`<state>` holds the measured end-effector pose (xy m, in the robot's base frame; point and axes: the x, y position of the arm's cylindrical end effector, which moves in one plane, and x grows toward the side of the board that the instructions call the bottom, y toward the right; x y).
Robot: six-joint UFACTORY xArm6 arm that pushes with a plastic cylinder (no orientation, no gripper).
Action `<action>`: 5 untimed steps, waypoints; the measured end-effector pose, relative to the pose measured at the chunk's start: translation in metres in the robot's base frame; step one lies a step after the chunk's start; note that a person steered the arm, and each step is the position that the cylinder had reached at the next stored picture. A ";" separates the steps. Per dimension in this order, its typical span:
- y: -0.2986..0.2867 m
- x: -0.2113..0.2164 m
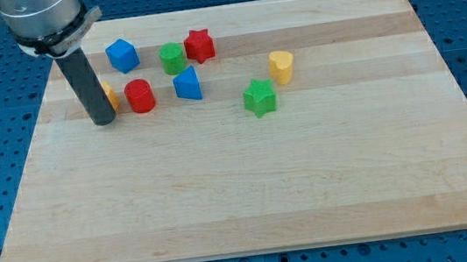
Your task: Move the yellow hexagon towards the top left corner of the board
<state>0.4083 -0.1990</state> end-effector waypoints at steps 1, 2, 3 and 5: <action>0.000 -0.020; 0.000 -0.043; 0.000 -0.061; -0.011 -0.084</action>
